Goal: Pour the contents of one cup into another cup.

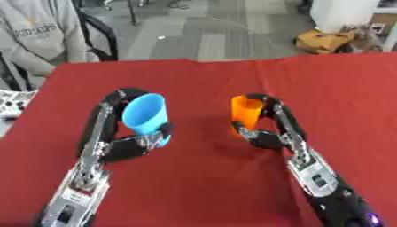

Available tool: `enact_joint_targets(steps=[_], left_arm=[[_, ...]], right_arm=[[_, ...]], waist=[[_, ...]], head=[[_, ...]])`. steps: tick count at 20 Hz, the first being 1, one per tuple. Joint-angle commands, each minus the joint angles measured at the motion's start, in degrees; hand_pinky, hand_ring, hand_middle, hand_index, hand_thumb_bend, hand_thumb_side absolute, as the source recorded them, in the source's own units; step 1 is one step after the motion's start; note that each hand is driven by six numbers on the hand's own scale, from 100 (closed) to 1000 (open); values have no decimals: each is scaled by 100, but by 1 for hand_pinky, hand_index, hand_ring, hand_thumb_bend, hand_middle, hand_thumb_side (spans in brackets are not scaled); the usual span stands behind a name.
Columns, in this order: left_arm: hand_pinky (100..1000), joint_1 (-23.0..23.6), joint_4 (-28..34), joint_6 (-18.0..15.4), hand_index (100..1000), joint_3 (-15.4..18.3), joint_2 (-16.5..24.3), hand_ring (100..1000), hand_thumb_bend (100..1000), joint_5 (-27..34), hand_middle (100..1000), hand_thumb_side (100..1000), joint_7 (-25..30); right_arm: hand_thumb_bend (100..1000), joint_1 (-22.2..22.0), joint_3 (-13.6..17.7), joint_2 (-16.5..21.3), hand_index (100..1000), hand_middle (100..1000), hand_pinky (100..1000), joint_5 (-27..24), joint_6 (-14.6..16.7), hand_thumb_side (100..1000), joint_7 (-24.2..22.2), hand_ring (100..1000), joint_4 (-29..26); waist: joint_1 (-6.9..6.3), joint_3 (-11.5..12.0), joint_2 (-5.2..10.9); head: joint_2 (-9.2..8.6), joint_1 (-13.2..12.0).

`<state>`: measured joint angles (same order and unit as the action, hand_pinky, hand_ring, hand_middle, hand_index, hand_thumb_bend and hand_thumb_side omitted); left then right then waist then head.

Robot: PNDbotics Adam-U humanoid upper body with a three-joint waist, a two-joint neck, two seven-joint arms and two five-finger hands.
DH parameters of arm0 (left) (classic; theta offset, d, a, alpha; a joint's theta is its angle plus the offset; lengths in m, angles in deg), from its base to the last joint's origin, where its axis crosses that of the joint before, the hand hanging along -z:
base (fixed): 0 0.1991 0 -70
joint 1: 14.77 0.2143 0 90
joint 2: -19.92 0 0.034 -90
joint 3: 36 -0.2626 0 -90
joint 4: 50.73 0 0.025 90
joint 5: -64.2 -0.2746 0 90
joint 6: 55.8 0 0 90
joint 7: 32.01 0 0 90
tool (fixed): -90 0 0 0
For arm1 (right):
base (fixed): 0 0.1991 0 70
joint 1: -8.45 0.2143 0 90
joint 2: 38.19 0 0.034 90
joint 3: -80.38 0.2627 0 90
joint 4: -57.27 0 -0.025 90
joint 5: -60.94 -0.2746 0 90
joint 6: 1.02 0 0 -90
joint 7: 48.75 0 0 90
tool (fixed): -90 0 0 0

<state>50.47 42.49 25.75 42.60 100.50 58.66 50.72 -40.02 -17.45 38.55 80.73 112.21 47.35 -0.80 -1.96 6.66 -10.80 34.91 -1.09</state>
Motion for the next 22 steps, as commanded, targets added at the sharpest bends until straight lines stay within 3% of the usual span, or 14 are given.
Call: enact_joint_targets(steps=[1,8,17,18,19,22], left_arm=[[330,-68,158,-20,673,54,78,270,570,15,302,100,-16],[330,-75,202,-8,674,101,110,271,589,-1,302,100,-37],[326,-565,329,507,676,166,790,270,617,368,304,100,159],[326,-639,336,567,676,154,876,270,595,430,303,100,215],[326,-722,339,621,676,135,971,270,620,491,303,100,271],[325,-994,359,721,675,46,1251,269,627,648,303,100,423]], right_arm=[[421,81,-47,99,872,520,562,27,12,238,3,542,-330],[426,69,-130,201,883,533,573,-37,3,273,-139,555,-612],[434,-275,-757,833,887,531,581,261,633,353,-267,556,-1892],[503,-315,-831,866,888,531,582,261,635,369,-323,556,-2039],[436,-346,-921,889,888,532,583,266,641,375,-393,557,-2176],[437,-391,-1198,890,889,532,584,267,668,392,-635,557,-2442]], waist=[[14,-21,103],[35,-61,127],[61,-211,241],[61,-224,253],[59,-238,265],[46,-259,295]], head=[[-60,-6],[-66,-17],[-31,-113],[-28,-121],[-29,-131],[-32,-141]])
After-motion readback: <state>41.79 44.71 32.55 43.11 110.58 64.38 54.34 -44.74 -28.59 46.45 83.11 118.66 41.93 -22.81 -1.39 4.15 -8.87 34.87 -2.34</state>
